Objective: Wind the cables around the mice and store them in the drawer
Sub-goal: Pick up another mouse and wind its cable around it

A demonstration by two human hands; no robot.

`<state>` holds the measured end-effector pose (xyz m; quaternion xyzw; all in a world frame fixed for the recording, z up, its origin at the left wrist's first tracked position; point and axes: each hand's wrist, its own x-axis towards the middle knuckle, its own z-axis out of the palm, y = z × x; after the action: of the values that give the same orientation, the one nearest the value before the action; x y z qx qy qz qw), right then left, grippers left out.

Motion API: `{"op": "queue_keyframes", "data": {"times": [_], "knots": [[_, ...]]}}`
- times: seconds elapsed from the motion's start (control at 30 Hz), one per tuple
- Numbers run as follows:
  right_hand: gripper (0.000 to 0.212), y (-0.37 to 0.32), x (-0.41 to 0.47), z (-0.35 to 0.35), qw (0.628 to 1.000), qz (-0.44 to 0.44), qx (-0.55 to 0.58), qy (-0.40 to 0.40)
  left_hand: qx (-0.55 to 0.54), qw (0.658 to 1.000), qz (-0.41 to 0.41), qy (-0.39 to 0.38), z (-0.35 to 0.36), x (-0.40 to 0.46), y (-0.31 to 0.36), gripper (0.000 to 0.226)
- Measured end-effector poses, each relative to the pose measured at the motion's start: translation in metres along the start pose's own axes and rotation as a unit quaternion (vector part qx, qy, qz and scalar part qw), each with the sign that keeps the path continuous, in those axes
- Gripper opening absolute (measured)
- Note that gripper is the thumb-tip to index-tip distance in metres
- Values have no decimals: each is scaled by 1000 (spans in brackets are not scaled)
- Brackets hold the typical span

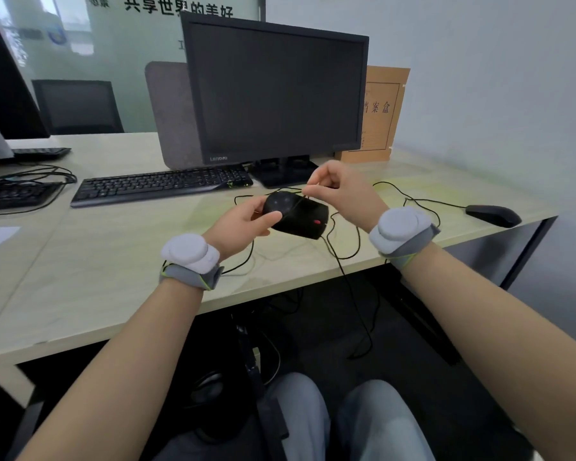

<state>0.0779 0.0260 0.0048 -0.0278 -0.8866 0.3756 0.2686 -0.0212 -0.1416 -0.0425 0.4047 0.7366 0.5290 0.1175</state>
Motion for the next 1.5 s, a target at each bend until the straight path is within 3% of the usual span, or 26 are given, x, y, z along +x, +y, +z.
{"op": "queue_keyframes", "data": {"times": [0.07, 0.2, 0.27, 0.33, 0.4, 0.53, 0.63, 0.7, 0.8, 0.9, 0.97, 1.03, 1.13, 1.2, 1.4, 1.5], "knots": [[11, -4, 3, -7, 999, -11, 15, -46, -31, 996, 4, -79, -2, -4, 3, 24], [13, -8, 8, -17, 984, 14, 111, -141, -212, 968, -27, -133, -3, -8, 5, 24], [16, -6, 5, -20, 935, 81, 291, -187, -324, 934, -26, -150, 0, -9, 8, 17], [26, -2, -1, -14, 862, 136, 462, -158, -426, 892, -8, -152, 6, -11, 15, 18], [20, 3, -5, 4, 837, 143, 517, -113, -476, 871, 9, -117, 15, -7, 23, 19], [15, 13, -18, 44, 932, 139, 334, -20, -407, 912, 12, 56, 33, 9, 33, 19], [4, 15, -33, 57, 970, 134, 182, -87, -266, 946, -27, 182, 30, 19, 23, 11], [8, 10, -37, 56, 979, 133, 95, -124, -118, 969, -39, 212, 24, 19, 11, 17], [14, 2, -40, 47, 977, 130, -40, -163, 4, 974, -27, 225, 20, 15, 6, 26], [16, -9, -40, 38, 960, 87, -228, -139, 91, 972, -13, 216, 20, 14, 6, 28], [19, -16, -36, 32, 949, 61, -297, -86, 117, 973, -7, 200, 20, 16, 7, 28], [18, -22, -30, 24, 956, 77, -277, -62, 144, 974, -7, 177, 20, 17, 10, 27], [17, -24, -22, 9, 979, 140, -121, -89, 177, 976, 5, 127, 19, 18, 14, 28], [17, -24, -18, -1, 981, 149, -75, -97, 175, 980, 12, 98, 17, 17, 18, 28], [12, -21, -12, -14, 979, 98, -109, -144, 198, 979, 30, -32, 9, 9, 22, 30], [3, -18, -10, -16, 980, 77, -101, -152, 123, 988, -10, -89, 3, 5, 19, 31]]}}
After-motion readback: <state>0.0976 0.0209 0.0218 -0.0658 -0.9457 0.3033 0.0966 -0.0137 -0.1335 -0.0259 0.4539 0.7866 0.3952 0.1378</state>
